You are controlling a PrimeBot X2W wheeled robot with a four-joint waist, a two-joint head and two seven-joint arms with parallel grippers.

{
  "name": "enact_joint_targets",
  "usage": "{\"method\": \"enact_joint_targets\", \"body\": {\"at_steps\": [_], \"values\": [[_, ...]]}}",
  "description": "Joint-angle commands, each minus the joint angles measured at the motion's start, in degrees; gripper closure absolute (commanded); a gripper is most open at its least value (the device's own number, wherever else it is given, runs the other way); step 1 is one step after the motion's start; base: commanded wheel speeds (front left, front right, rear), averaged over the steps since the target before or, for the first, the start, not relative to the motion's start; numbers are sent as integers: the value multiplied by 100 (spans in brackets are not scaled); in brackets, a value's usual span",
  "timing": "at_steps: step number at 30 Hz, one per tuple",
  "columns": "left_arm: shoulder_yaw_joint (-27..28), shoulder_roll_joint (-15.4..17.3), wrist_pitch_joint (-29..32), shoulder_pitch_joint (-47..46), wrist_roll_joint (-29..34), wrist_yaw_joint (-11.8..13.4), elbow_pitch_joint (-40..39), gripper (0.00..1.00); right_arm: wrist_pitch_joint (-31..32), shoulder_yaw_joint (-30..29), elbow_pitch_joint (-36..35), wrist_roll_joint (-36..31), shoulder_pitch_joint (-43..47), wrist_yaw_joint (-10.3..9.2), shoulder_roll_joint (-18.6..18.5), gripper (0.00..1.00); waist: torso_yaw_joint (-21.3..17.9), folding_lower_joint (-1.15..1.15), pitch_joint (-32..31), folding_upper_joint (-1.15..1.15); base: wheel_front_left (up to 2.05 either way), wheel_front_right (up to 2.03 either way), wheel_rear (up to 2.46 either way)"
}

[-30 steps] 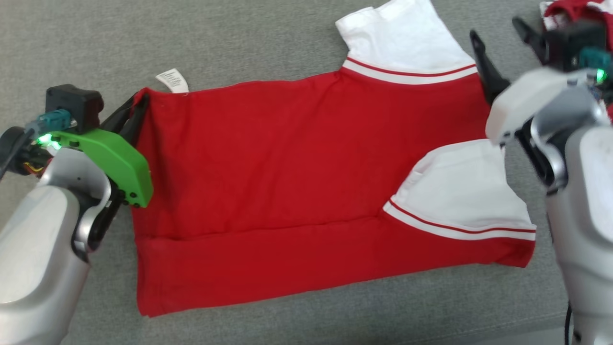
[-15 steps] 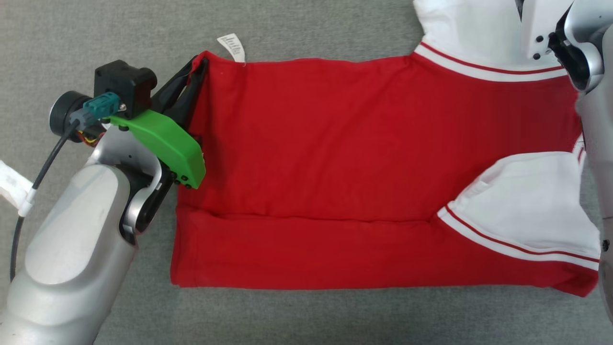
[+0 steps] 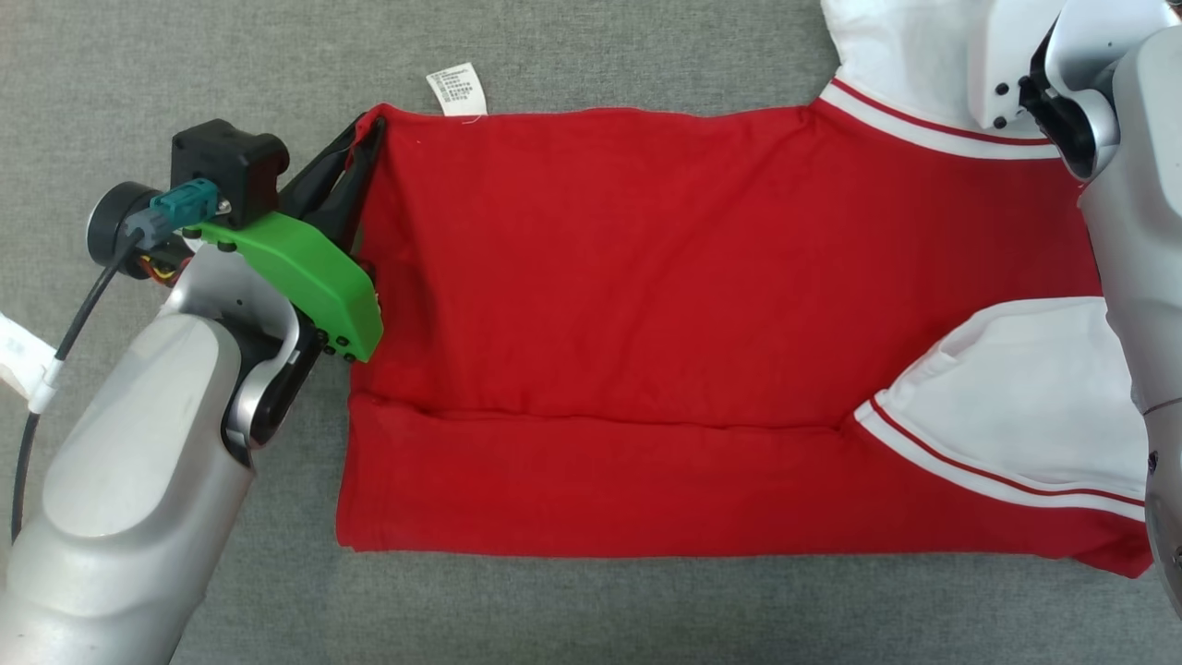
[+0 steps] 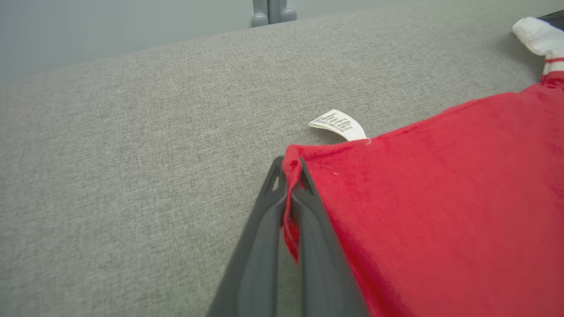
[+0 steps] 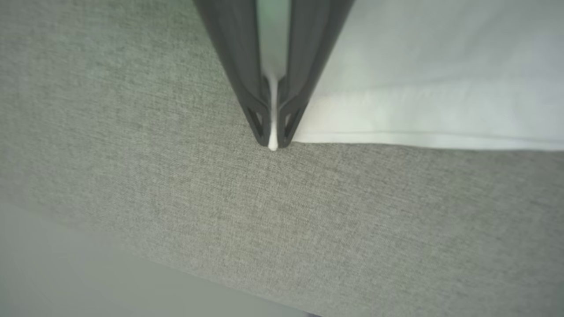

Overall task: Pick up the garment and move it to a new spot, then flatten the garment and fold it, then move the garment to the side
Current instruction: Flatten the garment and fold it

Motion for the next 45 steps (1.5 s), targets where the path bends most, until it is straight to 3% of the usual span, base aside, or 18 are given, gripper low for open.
{"method": "enact_joint_targets", "body": {"at_steps": [1, 14, 23, 34, 39, 45], "values": [[16, 31, -32, -114, -59, -12, 24, 100, 12, 29, 160, -26, 149, -7, -49, 100, -63, 0, -80, 0, 0, 0, 0], [135, 70, -338, -169, -225, -50, 442, 100, -1177, -78, 183, 54, -20, -7, 171, 100, -294, 0, -555, 0, 0, 0, 0], [148, 234, -611, 517, -452, -60, 397, 100, -1979, 20, -274, 376, 841, -7, 89, 100, -454, 0, -1199, 0, 0, 0, 0], [388, 415, -1072, 1887, -771, 295, -497, 100, -2136, -523, -2419, 688, 3265, -7, 177, 100, -614, 0, -1854, 0, 0, 0, 0], [526, 414, -1250, 2591, -1005, 471, -792, 100, -1914, -924, -3512, 503, 4500, -7, 509, 100, -710, 0, -1986, 0, 0, 0, 0], [547, 230, -1519, 3231, -1224, 593, -749, 97, -1795, -1300, -4084, 330, 5383, -7, 880, 100, -798, 0, -2051, 0, 0, 0, 0]]}}
